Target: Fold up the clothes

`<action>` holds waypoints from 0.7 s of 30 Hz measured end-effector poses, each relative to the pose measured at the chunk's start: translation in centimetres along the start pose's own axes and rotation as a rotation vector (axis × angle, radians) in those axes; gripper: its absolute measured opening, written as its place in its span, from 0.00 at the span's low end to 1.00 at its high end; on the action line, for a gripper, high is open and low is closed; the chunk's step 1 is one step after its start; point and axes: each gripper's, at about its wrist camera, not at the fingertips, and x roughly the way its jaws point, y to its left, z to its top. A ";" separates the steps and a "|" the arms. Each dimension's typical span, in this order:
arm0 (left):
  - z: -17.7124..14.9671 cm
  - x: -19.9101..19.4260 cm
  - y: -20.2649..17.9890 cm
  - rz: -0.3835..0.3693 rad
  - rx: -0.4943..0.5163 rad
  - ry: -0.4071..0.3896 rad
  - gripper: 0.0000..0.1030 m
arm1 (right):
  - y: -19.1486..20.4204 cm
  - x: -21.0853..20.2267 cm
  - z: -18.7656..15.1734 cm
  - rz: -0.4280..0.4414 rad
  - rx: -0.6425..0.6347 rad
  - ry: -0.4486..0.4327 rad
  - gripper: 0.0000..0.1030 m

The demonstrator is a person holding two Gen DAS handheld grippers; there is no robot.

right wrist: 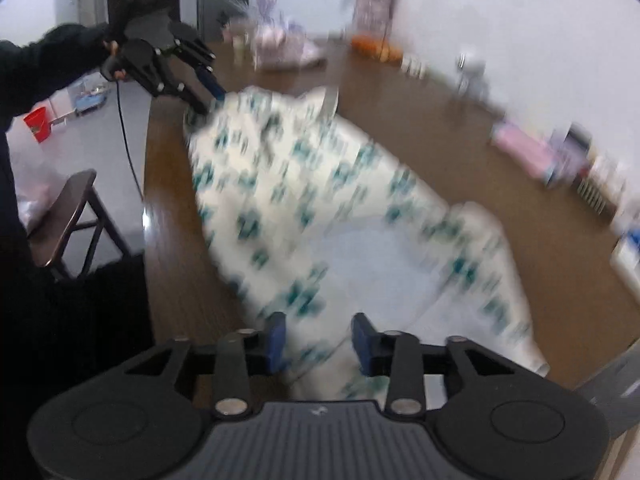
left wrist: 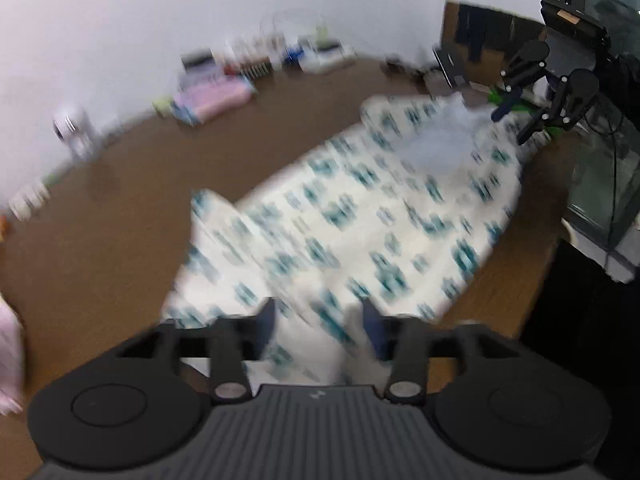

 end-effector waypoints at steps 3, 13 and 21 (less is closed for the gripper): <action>2.6 2.2 2.6 0.015 0.021 -0.016 0.77 | -2.7 0.5 2.5 -0.093 0.008 -0.034 0.52; 4.4 12.4 10.9 -0.126 -0.142 0.112 0.74 | -12.3 10.1 6.4 -0.087 0.130 0.079 0.48; 3.8 13.2 9.8 -0.110 -0.081 0.146 0.11 | -12.6 13.3 6.6 -0.015 0.104 0.146 0.20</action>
